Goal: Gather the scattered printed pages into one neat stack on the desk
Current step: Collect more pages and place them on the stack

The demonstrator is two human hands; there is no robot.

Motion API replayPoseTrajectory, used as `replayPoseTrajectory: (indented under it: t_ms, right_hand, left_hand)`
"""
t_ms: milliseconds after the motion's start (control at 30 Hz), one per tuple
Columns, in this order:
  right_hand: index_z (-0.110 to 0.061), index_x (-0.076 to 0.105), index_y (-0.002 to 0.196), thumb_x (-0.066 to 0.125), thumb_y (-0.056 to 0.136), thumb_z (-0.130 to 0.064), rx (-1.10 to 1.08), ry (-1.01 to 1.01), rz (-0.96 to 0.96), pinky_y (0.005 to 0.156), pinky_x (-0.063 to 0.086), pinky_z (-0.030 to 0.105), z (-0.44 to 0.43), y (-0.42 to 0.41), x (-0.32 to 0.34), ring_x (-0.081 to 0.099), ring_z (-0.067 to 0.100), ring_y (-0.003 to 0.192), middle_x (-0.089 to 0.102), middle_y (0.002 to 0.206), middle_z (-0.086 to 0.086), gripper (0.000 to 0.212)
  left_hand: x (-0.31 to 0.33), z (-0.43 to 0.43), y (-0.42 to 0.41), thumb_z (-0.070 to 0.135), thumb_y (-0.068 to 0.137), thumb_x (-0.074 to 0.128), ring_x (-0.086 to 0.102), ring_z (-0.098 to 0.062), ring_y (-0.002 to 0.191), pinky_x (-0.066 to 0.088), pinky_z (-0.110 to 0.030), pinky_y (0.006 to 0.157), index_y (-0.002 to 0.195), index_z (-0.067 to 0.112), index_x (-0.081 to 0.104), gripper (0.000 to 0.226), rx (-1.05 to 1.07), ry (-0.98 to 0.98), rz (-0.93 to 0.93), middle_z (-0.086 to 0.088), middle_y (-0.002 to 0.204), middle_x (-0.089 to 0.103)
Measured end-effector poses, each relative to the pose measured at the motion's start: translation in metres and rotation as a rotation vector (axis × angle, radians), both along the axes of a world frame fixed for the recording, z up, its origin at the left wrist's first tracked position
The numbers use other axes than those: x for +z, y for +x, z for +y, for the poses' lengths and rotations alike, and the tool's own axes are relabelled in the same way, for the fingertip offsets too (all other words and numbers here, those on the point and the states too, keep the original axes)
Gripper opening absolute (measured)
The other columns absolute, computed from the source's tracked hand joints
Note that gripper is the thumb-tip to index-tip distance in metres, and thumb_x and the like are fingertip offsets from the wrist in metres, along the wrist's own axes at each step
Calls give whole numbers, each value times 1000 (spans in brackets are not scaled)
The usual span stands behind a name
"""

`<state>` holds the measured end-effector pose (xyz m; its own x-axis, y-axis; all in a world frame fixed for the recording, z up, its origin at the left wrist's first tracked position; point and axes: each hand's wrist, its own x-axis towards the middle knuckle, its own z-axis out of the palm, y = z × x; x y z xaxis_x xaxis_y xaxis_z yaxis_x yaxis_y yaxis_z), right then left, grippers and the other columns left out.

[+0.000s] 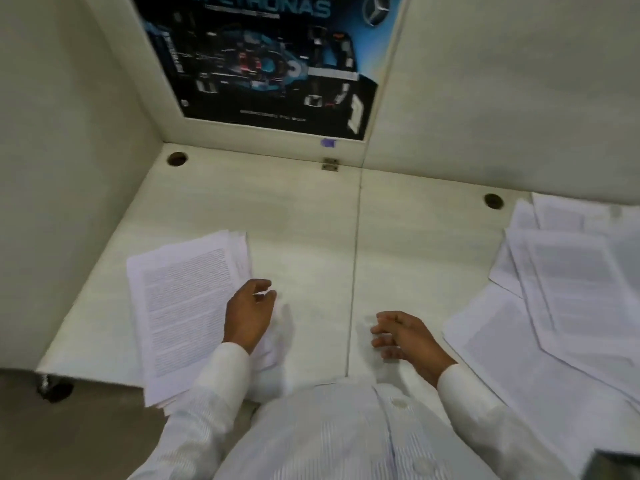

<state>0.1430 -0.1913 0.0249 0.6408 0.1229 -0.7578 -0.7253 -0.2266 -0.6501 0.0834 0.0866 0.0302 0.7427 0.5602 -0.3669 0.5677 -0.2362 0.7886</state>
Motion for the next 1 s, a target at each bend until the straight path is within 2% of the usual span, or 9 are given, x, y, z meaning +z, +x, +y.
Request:
replayPoseTrajectory:
  t_ms: [100, 400, 533, 600, 667, 733, 800, 900, 1000]
  right_hand:
    - [-6, 64, 110, 60, 97, -16, -149, -18, -9, 60, 51, 33, -35, -17, -1, 67, 24, 71, 71, 96, 14, 17]
    - [-14, 66, 102, 60, 97, -17, -550, -144, -83, 62, 57, 32, -120, -56, 1, 68, 22, 80, 71, 102, 11, 8]
    - [-20, 64, 106, 64, 94, -19, -620, -232, -176, 77, 60, 36, -159, -66, -1, 66, 19, 96, 67, 110, 4, 12]
    - [-25, 61, 113, 71, 89, -26, -474, -408, -249, 93, 55, 39, -186, -70, -5, 61, 17, 109, 61, 117, -3, 26]
    - [-26, 53, 128, 76, 84, -33, -151, -637, -333, 106, 44, 40, -216, -72, -9, 48, 18, 124, 50, 132, -4, 51]
    - [-24, 37, 145, 76, 80, -42, 216, -798, -354, 117, 28, 41, -240, -75, -19, 29, 22, 142, 32, 153, 2, 78]
    - [-24, 23, 153, 72, 79, -51, 457, -858, -343, 123, 11, 43, -253, -80, -30, 8, 24, 151, 9, 164, 2, 93]
    - [-22, 20, 155, 61, 85, -52, 566, -846, -414, 123, 3, 39, -272, -83, -44, 3, 23, 153, 4, 166, 0, 87]
    - [-16, 37, 147, 58, 83, -40, 594, -892, -554, 118, 20, 39, -286, -74, -49, 28, 25, 145, 30, 157, 3, 72]
  left_hand:
    - [-5, -35, 17, 21, 95, 61, 59, -8, 97, 39, -20, 84, 118, 20, 65, 24, -199, -17, 17, 10, 111, 63]
    - [-14, -122, 45, 24, 93, 65, 62, -8, 95, 41, -12, 73, 115, 24, 64, 22, -662, -79, 56, 9, 112, 65]
    - [-20, -159, 58, 26, 92, 66, 64, -13, 99, 44, -23, 80, 115, 23, 65, 23, -719, -79, 99, 7, 113, 65]
    - [-23, -181, 65, 28, 92, 66, 63, -13, 99, 43, -25, 81, 116, 23, 65, 24, -724, -68, 130, 7, 112, 64]
    - [-26, -204, 68, 29, 92, 65, 60, -14, 102, 42, -25, 84, 115, 21, 63, 24, -742, -74, 156, 6, 110, 63]
    - [-29, -227, 69, 29, 92, 66, 58, -16, 106, 41, -27, 88, 115, 20, 63, 25, -763, -70, 185, 6, 107, 62]
    - [-30, -242, 69, 30, 92, 65, 57, -16, 106, 41, -27, 89, 117, 19, 62, 27, -774, -60, 219, 5, 107, 62]
    - [-28, -266, 71, 31, 93, 64, 55, -14, 103, 39, -26, 88, 117, 20, 60, 27, -745, -37, 239, 6, 106, 60]
    - [-28, -281, 73, 31, 92, 64, 58, -17, 103, 44, -28, 89, 113, 21, 60, 23, -682, -40, 262, 7, 102, 62]
